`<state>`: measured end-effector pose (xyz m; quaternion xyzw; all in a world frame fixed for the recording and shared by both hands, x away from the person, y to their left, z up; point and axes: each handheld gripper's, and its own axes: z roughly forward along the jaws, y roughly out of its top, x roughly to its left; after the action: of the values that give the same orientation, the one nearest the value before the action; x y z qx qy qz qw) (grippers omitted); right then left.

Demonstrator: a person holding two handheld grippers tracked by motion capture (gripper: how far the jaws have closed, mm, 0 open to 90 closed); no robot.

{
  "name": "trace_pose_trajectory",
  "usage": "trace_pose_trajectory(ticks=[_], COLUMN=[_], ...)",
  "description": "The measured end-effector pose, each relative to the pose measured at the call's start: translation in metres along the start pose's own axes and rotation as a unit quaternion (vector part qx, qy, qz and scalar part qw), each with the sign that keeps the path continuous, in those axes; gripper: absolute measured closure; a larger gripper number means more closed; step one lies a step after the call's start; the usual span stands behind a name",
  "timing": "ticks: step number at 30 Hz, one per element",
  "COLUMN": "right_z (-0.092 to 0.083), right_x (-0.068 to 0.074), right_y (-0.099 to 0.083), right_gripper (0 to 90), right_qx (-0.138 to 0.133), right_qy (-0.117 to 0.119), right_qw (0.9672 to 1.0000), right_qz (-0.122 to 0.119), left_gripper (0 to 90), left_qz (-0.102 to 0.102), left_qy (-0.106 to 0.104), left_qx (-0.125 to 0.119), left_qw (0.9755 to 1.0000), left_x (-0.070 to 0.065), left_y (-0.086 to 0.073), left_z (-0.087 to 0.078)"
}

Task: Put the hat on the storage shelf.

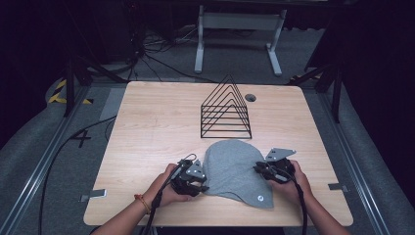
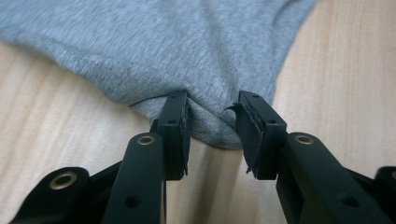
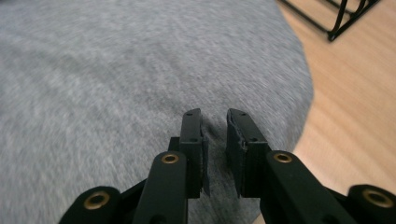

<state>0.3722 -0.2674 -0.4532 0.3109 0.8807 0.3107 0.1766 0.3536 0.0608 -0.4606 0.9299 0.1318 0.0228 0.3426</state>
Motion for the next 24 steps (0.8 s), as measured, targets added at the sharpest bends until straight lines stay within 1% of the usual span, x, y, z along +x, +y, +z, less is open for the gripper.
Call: trace_pose_trajectory(ticks=[1,2,3,4,5,6,7,8,9,11,12,14,15,16,17,18,19,20,21,22,23,24], right_z=[0.003,0.007,0.007,0.006,0.005,0.003,0.001,-0.001,-0.004,-0.006,-0.007,-0.008,-0.008,-0.007,-0.005,-0.004,-0.004,-0.002,-0.002,0.000,0.000,0.001], right_x=[-0.001,-0.004,-0.004,-0.005,-0.007,-0.009,-0.012,-0.015,-0.018,-0.022,-0.024,-0.026,-0.027,-0.027,-0.028,-0.028,-0.028,-0.029,-0.029,-0.030,-0.030,-0.030], right_y=[0.003,0.008,0.008,0.009,0.009,0.008,0.007,0.006,0.005,0.004,0.002,0.000,-0.001,-0.002,-0.004,-0.004,-0.004,-0.005,-0.005,-0.006,-0.006,-0.006], right_gripper=[75.7,73.2,73.2,70.9,69.6,67.6,65.5,63.3,60.0,54.0,52.8,47.9,45.8,45.0,41.8,40.5,40.5,35.5,35.5,34.0,34.0,34.6], right_qx=[0.000,0.002,0.002,0.001,-0.002,-0.007,-0.012,-0.014,-0.015,-0.012,-0.010,-0.005,-0.002,0.002,0.012,0.015,0.015,0.020,0.020,0.017,0.017,0.014], right_qy=[-0.002,-0.005,-0.005,-0.004,-0.008,-0.009,-0.011,-0.013,-0.016,-0.020,-0.019,-0.016,-0.014,-0.009,-0.009,-0.005,-0.005,-0.006,-0.006,-0.007,-0.007,-0.007], right_qw=[1.0000,1.0000,1.0000,1.0000,0.9999,0.9997,0.9995,0.9992,0.9987,0.9979,0.9975,0.9970,0.9967,0.9965,0.9961,0.9957,0.9957,0.9955,0.9955,0.9949,0.9949,0.9954], right_qz=[-0.002,0.002,0.002,0.008,0.010,0.020,0.029,0.036,0.046,0.060,0.067,0.076,0.080,0.084,0.087,0.091,0.091,0.092,0.092,0.099,0.099,0.095], left_gripper=[64.2,62.9,61.1,61.1,58.6,52.9,52.9,50.3,45.6,42.1,40.1,37.3,36.6,35.3,33.2,33.3,33.5,32.6,31.9,31.6,30.6,29.8], left_qz=[-0.004,-0.001,-0.001,-0.009,-0.002,-0.006,-0.015,-0.026,-0.036,-0.050,-0.052,-0.067,-0.072,-0.073,-0.086,-0.078,-0.078,-0.078,-0.078,-0.075,-0.075,-0.087], left_qy=[-0.001,0.004,0.004,0.006,0.011,0.021,0.030,0.042,0.048,0.066,0.072,0.081,0.082,0.088,0.092,0.096,0.096,0.086,0.086,0.090,0.090,0.084], left_qx=[0.000,-0.003,-0.003,-0.004,-0.013,-0.018,-0.020,-0.029,-0.038,-0.044,-0.041,-0.044,-0.041,-0.036,-0.033,-0.027,-0.027,-0.019,-0.019,-0.010,-0.010,-0.008], left_qw=[1.0000,1.0000,1.0000,0.9999,0.9999,0.9996,0.9992,0.9984,0.9975,0.9956,0.9952,0.9935,0.9931,0.9928,0.9915,0.9919,0.9919,0.9930,0.9930,0.9930,0.9930,0.9927], left_x=[-0.001,-0.001,-0.001,-0.001,0.001,0.004,0.007,0.013,0.016,0.027,0.032,0.044,0.048,0.054,0.063,0.066,0.066,0.073,0.073,0.077,0.077,0.080], left_y=[0.000,0.001,0.001,0.001,0.001,0.001,0.002,0.002,0.002,0.004,0.005,0.007,0.009,0.011,0.015,0.018,0.018,0.021,0.021,0.022,0.022,0.021], left_z=[0.000,-0.002,-0.002,-0.004,-0.006,-0.009,-0.012,-0.016,-0.018,-0.022,-0.021,-0.017,-0.015,-0.011,-0.005,-0.002,-0.002,0.005,0.005,0.012,0.012,0.015])
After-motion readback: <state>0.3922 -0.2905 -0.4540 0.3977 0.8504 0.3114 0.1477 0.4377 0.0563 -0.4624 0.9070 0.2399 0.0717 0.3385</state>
